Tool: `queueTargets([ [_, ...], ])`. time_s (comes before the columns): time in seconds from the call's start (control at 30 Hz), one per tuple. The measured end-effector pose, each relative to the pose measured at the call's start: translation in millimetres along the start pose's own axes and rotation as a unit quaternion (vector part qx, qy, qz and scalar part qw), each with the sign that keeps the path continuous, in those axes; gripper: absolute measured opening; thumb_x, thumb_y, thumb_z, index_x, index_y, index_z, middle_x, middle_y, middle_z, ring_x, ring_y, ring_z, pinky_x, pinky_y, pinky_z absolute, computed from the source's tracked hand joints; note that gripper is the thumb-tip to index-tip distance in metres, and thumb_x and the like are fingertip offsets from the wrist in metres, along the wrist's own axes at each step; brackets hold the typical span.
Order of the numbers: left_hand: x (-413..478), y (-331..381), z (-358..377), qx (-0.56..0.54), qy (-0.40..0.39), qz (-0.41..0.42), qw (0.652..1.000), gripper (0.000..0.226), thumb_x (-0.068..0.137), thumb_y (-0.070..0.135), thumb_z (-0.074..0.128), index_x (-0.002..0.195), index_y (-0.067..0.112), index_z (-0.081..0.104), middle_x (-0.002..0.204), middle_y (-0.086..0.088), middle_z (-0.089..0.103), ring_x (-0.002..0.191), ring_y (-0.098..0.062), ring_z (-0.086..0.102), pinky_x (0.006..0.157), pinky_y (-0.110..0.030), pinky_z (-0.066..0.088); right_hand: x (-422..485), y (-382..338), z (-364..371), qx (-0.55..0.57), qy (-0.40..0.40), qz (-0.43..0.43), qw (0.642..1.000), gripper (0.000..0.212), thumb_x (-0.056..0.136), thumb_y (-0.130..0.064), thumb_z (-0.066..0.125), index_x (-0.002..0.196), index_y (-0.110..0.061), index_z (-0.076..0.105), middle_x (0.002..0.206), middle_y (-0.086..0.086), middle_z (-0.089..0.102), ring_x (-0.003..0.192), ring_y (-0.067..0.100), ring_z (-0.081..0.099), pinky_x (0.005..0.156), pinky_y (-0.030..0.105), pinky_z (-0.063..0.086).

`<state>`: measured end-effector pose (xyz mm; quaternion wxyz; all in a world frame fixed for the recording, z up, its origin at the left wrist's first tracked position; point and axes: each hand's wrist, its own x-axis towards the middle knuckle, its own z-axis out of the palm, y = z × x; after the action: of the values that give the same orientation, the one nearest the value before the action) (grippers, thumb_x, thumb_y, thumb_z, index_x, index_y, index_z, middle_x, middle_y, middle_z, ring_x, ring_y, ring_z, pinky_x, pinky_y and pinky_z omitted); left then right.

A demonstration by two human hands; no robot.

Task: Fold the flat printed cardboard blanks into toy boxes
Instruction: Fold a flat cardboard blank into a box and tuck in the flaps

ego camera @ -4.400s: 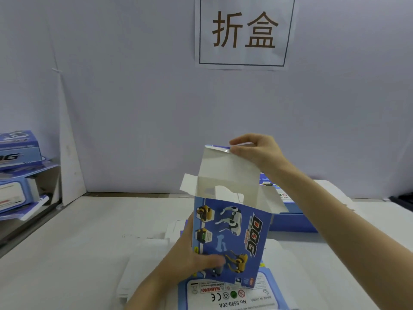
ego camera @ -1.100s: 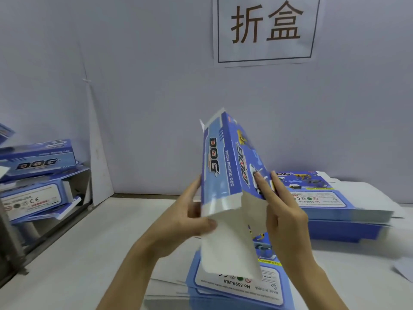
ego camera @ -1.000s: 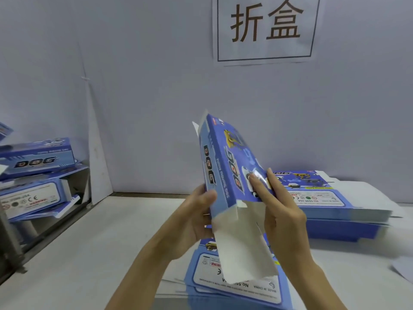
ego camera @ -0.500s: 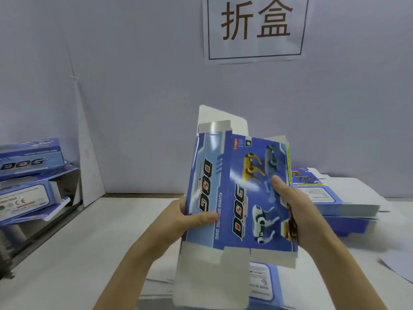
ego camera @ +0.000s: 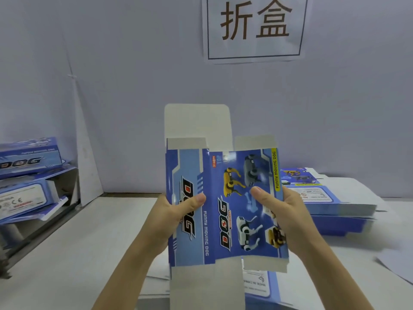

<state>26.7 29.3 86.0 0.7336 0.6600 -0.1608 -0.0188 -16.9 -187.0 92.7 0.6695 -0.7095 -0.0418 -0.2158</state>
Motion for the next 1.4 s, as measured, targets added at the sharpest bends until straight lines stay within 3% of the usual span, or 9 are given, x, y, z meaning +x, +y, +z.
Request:
queueTargets([
  [0.17,-3,4,-2,0.002,0.007,0.021,1.000,0.045,0.063,0.034,0.072,0.102,0.016,0.061,0.088,-0.007,0.075,0.076,-0.028,0.073,0.057,-0.034,0.059,0,-2,-2,0.032,-0.025,0.009,0.999,0.027,0.068,-0.037,0.068,0.076,-0.011,0.064,0.069,0.002,0.072,0.069,0.017,0.071,0.053,0.021,0.052],
  [0.43,-14,29,8,0.048,0.040,0.210,0.976,0.057,0.060,0.039,0.076,0.111,0.039,0.052,0.100,0.014,0.071,0.090,-0.009,0.071,0.059,-0.017,0.055,-8,-12,7,0.102,0.048,-0.092,0.989,0.023,0.062,-0.045,0.074,0.081,-0.033,0.075,0.086,0.006,0.075,0.083,0.027,0.071,0.073,0.041,0.058],
  [0.53,-19,33,12,0.139,0.010,0.277,0.951,0.078,0.058,0.037,0.083,0.120,0.049,0.037,0.105,0.035,0.061,0.098,0.009,0.062,0.062,-0.003,0.048,-10,-14,12,0.041,0.022,-0.127,0.991,0.008,0.074,-0.026,0.080,0.078,-0.030,0.074,0.067,-0.006,0.068,0.062,0.009,0.060,0.059,0.018,0.051],
  [0.63,-17,30,6,0.177,-0.006,0.299,0.938,0.088,0.057,0.036,0.090,0.125,0.032,0.034,0.111,0.030,0.059,0.099,-0.001,0.064,0.068,-0.008,0.051,-9,-19,9,0.081,-0.059,-0.077,0.992,0.025,0.097,-0.029,0.053,0.103,-0.011,0.068,0.074,-0.010,0.066,0.065,0.000,0.054,0.061,0.004,0.046],
  [0.7,-15,27,1,0.235,-0.024,0.336,0.912,0.087,0.059,0.032,0.090,0.122,0.030,0.030,0.115,0.036,0.051,0.104,0.002,0.060,0.072,-0.004,0.047,-9,-23,-1,0.250,-0.145,-0.039,0.956,0.064,0.082,-0.070,0.049,0.116,-0.019,0.070,0.108,-0.002,0.072,0.101,0.011,0.064,0.090,0.022,0.051],
  [0.8,-13,23,-1,0.301,-0.056,0.366,0.879,0.090,0.061,0.027,0.087,0.123,0.045,0.024,0.120,0.045,0.039,0.110,0.014,0.050,0.071,0.005,0.040,-4,-24,-9,0.312,-0.148,-0.007,0.939,0.057,0.075,-0.066,0.060,0.115,-0.028,0.071,0.124,0.001,0.066,0.119,0.017,0.060,0.108,0.046,0.037],
  [1.1,0,9,-8,0.345,-0.088,0.403,0.843,0.087,0.061,0.030,0.086,0.129,0.033,0.032,0.125,0.019,0.048,0.106,-0.006,0.056,0.085,-0.014,0.049,-4,-19,-13,0.350,-0.221,0.030,0.910,0.027,0.086,-0.040,0.060,0.102,-0.021,0.069,0.099,0.002,0.069,0.081,0.017,0.065,0.078,0.040,0.050],
  [1.27,-1,8,-5,0.365,-0.077,0.408,0.833,0.088,0.062,0.033,0.085,0.132,0.031,0.031,0.128,0.030,0.044,0.112,-0.006,0.056,0.093,-0.056,0.051,-1,-11,-10,0.171,-0.093,0.061,0.979,0.026,0.090,-0.027,0.057,0.106,-0.009,0.067,0.102,0.015,0.071,0.097,0.033,0.066,0.077,0.045,0.057],
  [1.4,-3,9,5,0.371,-0.022,0.371,0.851,0.089,0.065,0.036,0.084,0.134,0.038,0.027,0.137,0.014,0.039,0.118,-0.017,0.052,0.092,-0.036,0.055,2,-7,1,-0.055,0.036,0.040,0.997,0.022,0.098,-0.014,0.048,0.085,-0.002,0.060,0.095,0.030,0.062,0.095,0.049,0.058,0.087,0.064,0.047],
])
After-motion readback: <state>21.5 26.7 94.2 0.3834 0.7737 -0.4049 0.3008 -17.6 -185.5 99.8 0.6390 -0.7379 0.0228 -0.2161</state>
